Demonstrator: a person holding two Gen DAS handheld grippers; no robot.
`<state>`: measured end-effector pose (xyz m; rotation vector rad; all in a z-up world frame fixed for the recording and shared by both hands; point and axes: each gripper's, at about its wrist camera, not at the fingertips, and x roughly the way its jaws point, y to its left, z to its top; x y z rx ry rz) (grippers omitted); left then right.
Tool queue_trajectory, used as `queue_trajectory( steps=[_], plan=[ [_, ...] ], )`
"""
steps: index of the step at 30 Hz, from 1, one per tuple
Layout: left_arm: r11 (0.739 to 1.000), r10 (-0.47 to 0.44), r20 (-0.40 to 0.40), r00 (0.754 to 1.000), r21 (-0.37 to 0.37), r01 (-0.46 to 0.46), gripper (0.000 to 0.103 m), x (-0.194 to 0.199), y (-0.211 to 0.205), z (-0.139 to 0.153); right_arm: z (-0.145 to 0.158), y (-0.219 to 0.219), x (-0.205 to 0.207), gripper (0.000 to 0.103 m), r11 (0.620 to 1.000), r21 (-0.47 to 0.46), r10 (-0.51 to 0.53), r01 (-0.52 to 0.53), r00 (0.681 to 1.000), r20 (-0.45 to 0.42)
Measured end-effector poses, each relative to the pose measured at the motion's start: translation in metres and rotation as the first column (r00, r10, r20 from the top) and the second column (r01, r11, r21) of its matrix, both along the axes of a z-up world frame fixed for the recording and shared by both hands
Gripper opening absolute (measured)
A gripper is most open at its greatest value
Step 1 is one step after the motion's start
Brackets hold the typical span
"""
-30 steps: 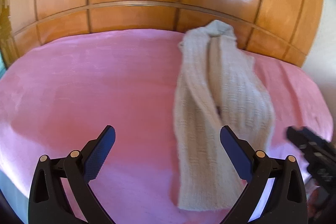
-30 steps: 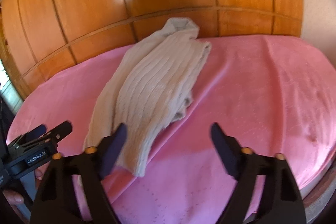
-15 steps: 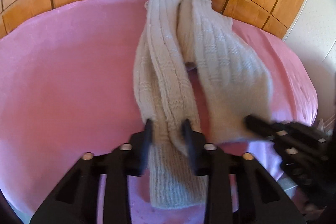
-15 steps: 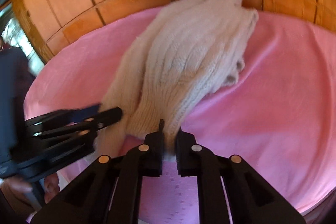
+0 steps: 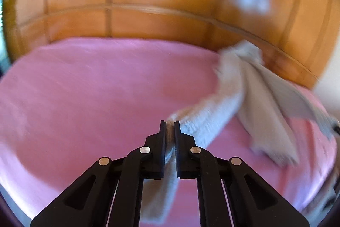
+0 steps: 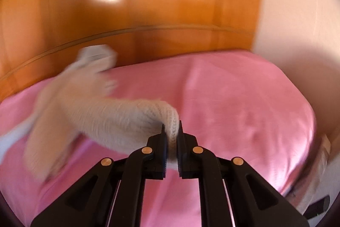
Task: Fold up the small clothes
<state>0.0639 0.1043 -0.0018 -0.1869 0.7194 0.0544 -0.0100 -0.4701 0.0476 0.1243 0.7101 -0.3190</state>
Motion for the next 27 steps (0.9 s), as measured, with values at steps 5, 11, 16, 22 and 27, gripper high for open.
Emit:
queue_trajectory(
  steps=[5, 11, 16, 22, 27],
  plan=[
    [0.982, 0.18, 0.039, 0.983, 0.054, -0.182, 0.003, 0.053, 0.052, 0.028, -0.019, -0.05, 0.047, 0.013, 0.991, 0.0, -0.131, 0.131, 0.988, -0.086],
    [0.94, 0.31, 0.077, 0.948, 0.127, -0.318, 0.053, 0.081, 0.059, 0.04, -0.007, -0.022, 0.028, 0.061, 0.996, 0.056, -0.068, 0.069, 0.997, -0.027],
    [0.997, 0.065, 0.065, 0.996, -0.038, -0.063, 0.053, 0.07, 0.018, 0.03, -0.034, 0.047, 0.011, 0.06, 0.901, 0.345, 0.294, -0.264, 0.955, -0.035],
    [0.922, -0.227, -0.126, 0.966, -0.346, 0.172, 0.032, 0.095, -0.05, -0.044, -0.084, 0.126, 0.034, 0.048, 0.651, 0.671, 0.475, -0.355, 0.88, 0.004],
    [0.84, -0.305, -0.183, 0.935, -0.514, 0.173, 0.032, 0.12, -0.089, -0.083, -0.112, 0.137, 0.062, 0.046, 0.552, 0.798, 0.411, -0.243, 0.912, -0.007]
  ],
)
